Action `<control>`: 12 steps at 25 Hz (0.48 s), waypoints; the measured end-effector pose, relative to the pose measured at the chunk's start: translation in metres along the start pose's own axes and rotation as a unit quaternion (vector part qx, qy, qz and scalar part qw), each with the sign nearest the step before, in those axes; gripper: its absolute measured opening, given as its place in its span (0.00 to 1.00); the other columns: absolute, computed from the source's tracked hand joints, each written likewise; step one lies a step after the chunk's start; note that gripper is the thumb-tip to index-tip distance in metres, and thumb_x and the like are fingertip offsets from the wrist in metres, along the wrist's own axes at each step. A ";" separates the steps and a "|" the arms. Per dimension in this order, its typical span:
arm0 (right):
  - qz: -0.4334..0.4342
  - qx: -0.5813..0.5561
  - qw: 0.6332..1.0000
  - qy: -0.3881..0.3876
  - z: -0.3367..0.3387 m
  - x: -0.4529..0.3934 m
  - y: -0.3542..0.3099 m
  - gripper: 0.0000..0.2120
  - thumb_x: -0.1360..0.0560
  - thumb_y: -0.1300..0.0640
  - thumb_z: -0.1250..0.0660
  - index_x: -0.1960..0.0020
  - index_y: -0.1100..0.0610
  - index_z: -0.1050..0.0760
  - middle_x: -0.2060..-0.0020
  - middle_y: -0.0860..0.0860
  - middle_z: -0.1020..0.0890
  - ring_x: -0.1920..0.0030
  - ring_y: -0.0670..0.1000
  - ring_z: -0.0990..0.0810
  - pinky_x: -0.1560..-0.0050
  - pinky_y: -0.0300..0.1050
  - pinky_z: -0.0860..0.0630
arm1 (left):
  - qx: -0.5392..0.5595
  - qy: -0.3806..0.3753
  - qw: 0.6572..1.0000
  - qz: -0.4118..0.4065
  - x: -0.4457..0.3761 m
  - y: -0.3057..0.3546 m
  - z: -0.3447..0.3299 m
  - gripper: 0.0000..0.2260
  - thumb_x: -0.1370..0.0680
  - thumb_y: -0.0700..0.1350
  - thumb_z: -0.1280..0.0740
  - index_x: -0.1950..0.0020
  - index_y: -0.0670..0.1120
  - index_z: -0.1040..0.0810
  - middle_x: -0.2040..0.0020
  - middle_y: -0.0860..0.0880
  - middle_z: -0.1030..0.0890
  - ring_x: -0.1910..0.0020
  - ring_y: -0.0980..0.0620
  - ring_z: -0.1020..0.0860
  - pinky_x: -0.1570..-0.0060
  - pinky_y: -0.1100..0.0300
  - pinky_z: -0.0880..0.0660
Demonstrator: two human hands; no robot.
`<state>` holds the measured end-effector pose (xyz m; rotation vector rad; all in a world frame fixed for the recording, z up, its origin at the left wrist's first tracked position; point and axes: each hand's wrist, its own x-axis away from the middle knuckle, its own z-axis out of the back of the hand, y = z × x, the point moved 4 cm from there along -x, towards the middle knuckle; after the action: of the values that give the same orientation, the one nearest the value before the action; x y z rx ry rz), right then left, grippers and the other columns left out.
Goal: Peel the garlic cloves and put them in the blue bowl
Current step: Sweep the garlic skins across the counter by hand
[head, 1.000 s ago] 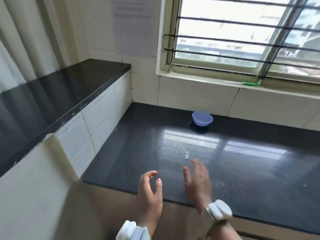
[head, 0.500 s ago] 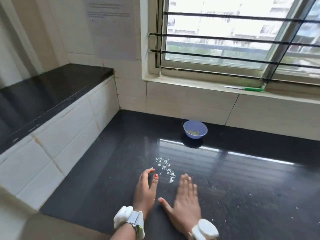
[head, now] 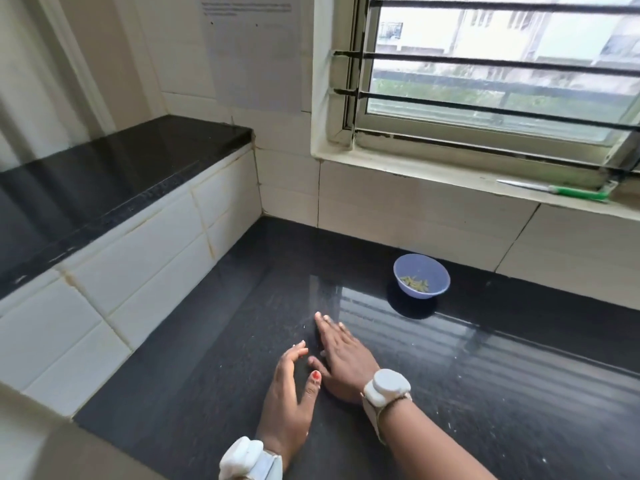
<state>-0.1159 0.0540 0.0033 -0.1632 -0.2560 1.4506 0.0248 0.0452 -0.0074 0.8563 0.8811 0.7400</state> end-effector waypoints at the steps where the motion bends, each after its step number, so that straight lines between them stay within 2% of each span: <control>1: 0.033 -0.010 0.999 -0.006 0.000 0.007 -0.004 0.36 0.21 0.40 0.52 0.21 0.56 0.61 0.21 0.50 0.52 0.22 0.44 0.56 0.24 0.39 0.64 | 0.006 0.008 1.000 0.003 0.001 -0.002 0.000 0.17 0.24 0.57 0.40 0.37 0.56 0.33 0.33 0.56 0.29 0.33 0.62 0.32 0.33 0.67 0.37; 4: 0.069 -0.067 0.995 -0.004 -0.005 0.032 -0.013 0.37 0.23 0.31 0.59 0.21 0.51 0.56 0.22 0.45 0.46 0.23 0.40 0.49 0.23 0.37 0.58 | 0.033 0.017 0.999 0.011 -0.001 -0.005 0.001 0.17 0.25 0.57 0.40 0.37 0.55 0.31 0.34 0.57 0.28 0.34 0.61 0.30 0.34 0.66 0.35; 6: 0.051 -0.178 0.983 0.009 -0.005 0.050 -0.019 0.32 0.21 0.34 0.54 0.21 0.46 0.54 0.23 0.40 0.43 0.24 0.37 0.45 0.24 0.40 0.49 | 0.049 0.014 0.999 0.020 -0.001 -0.004 0.003 0.18 0.25 0.57 0.40 0.36 0.55 0.31 0.35 0.56 0.27 0.34 0.60 0.30 0.34 0.62 0.34; 7: 0.020 -0.246 0.968 0.037 -0.001 0.059 -0.019 0.31 0.20 0.36 0.51 0.21 0.44 0.55 0.23 0.38 0.45 0.24 0.37 0.46 0.24 0.38 0.48 | 0.056 0.008 0.998 0.024 -0.001 -0.004 0.004 0.18 0.24 0.57 0.40 0.36 0.55 0.32 0.35 0.56 0.28 0.34 0.60 0.30 0.33 0.61 0.34; 8: -0.028 -0.267 0.961 0.062 -0.003 0.069 -0.015 0.31 0.21 0.35 0.53 0.22 0.44 0.56 0.23 0.38 0.50 0.23 0.38 0.50 0.24 0.37 0.52 | 0.064 0.001 0.998 0.028 0.000 -0.004 0.003 0.18 0.24 0.58 0.40 0.36 0.54 0.32 0.34 0.56 0.28 0.33 0.60 0.30 0.33 0.60 0.35; 9: -0.087 -0.235 0.965 0.079 -0.007 0.077 -0.009 0.35 0.23 0.31 0.59 0.21 0.47 0.58 0.23 0.41 0.57 0.22 0.42 0.56 0.24 0.37 0.58 | 0.073 -0.006 0.997 0.030 -0.001 -0.004 0.003 0.18 0.24 0.58 0.41 0.36 0.54 0.33 0.34 0.56 0.28 0.33 0.59 0.31 0.32 0.60 0.35; 10: -0.158 -0.159 0.968 0.115 -0.011 0.087 -0.004 0.42 0.26 0.27 0.66 0.21 0.53 0.58 0.23 0.47 0.60 0.22 0.47 0.61 0.24 0.39 0.62 | 0.081 -0.013 0.996 0.033 -0.001 -0.004 0.003 0.19 0.24 0.58 0.41 0.35 0.54 0.33 0.33 0.56 0.28 0.32 0.59 0.31 0.32 0.61 0.36; 11: -0.199 -0.099 0.968 0.117 -0.017 0.096 -0.001 0.50 0.28 0.25 0.69 0.21 0.61 0.52 0.23 0.55 0.58 0.22 0.52 0.60 0.24 0.43 0.62 | 0.090 -0.017 0.995 0.037 -0.001 -0.004 0.003 0.19 0.24 0.59 0.41 0.35 0.54 0.33 0.33 0.56 0.28 0.32 0.59 0.32 0.32 0.61 0.36; 12: -0.226 -0.058 0.969 0.086 -0.024 0.102 -0.003 0.52 0.27 0.25 0.66 0.24 0.67 0.44 0.24 0.62 0.49 0.22 0.56 0.55 0.24 0.47 0.58 | 0.101 -0.021 0.994 0.043 -0.001 -0.004 0.003 0.20 0.24 0.60 0.41 0.35 0.53 0.33 0.33 0.56 0.28 0.31 0.59 0.32 0.32 0.62 0.36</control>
<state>-0.0961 0.1557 -0.0118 -0.3039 -0.2183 0.9618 0.0281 0.0419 -0.0093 1.0903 0.8962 0.7132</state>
